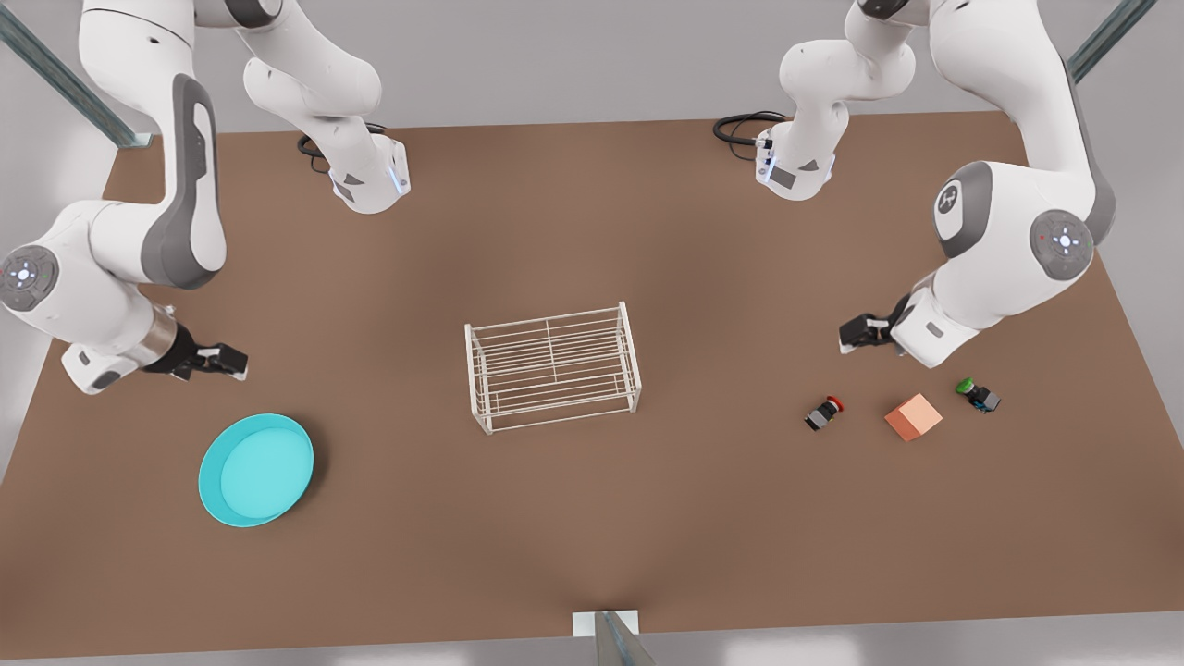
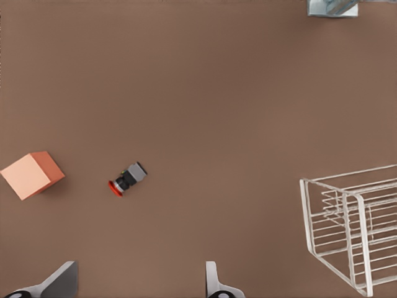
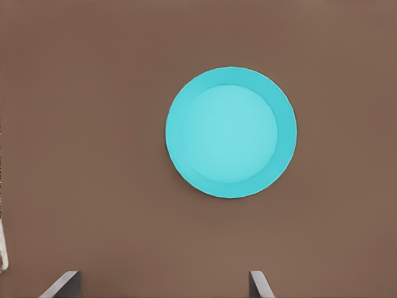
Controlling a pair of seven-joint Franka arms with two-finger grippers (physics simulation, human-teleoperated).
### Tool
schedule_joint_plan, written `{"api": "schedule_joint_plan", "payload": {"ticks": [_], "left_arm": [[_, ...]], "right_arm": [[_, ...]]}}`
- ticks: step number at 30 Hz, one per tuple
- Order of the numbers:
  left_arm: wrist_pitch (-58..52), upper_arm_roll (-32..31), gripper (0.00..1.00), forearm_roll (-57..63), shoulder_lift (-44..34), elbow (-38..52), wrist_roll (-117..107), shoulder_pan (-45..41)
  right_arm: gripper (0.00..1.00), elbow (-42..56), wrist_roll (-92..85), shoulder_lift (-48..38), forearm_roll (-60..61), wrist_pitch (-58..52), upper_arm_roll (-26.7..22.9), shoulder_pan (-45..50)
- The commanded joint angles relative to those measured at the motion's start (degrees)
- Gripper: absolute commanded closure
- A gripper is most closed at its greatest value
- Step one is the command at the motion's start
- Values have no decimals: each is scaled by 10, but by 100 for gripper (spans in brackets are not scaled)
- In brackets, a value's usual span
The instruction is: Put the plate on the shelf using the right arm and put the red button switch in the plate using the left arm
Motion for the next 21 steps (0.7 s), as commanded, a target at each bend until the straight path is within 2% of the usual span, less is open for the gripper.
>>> {"api": "schedule_joint_plan", "payload": {"ticks": [1, 3, 6, 12, 21], "left_arm": [[38, 0, 0, 1, -1, -1, -10, -1], [39, 0, 0, -1, -1, 4, -13, 0], [23, 2, 0, 0, -1, -4, -6, 5], [11, 2, 0, 1, -1, -5, -1, 4], [0, 2, 0, 1, -1, -6, -4, 4]], "right_arm": [[0, 5, -73, 6, 6, 30, 0, -1], [0, 13, -117, 20, 14, 37, -2, -2], [0, 99, -248, 117, 64, 38, -2, -50], [0, 201, -408, 261, 136, 38, 1, -106], [0, 314, -481, 399, 141, 38, 33, -169]]}}
